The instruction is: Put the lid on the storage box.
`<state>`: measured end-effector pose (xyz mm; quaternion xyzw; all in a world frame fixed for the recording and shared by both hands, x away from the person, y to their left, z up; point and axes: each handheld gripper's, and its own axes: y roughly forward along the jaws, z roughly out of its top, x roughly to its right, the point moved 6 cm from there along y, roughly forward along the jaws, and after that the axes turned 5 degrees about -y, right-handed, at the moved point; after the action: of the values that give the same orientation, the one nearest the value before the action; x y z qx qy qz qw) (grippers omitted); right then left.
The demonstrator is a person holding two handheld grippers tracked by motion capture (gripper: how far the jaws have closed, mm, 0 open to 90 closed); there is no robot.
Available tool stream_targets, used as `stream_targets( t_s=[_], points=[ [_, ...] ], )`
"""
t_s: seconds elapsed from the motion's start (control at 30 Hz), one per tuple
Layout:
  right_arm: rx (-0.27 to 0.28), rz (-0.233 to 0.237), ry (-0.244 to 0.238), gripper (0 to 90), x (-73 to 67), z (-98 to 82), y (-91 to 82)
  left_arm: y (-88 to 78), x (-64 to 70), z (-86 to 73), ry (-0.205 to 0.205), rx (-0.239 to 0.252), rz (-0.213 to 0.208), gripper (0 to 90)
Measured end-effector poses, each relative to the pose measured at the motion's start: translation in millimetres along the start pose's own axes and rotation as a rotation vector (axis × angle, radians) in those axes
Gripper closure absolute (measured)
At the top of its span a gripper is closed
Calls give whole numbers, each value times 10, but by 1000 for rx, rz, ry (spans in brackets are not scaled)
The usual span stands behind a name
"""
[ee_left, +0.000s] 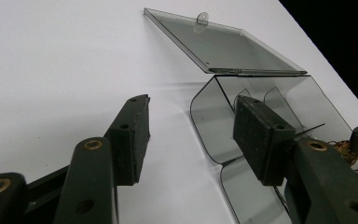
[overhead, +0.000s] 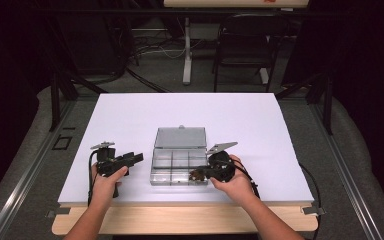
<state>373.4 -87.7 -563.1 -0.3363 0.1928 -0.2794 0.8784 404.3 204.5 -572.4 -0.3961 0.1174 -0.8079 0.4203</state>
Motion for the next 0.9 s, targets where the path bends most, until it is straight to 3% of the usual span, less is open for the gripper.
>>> stream_targets(
  t_s=[0.57,0.9],
  points=[
    [-12,4,13,876,38,-20,66,-1,-1,2,0,1,0,461],
    [-36,-37,-17,832,53,-25,118,-7,-6,3,0,-1,-1,460]
  ],
)
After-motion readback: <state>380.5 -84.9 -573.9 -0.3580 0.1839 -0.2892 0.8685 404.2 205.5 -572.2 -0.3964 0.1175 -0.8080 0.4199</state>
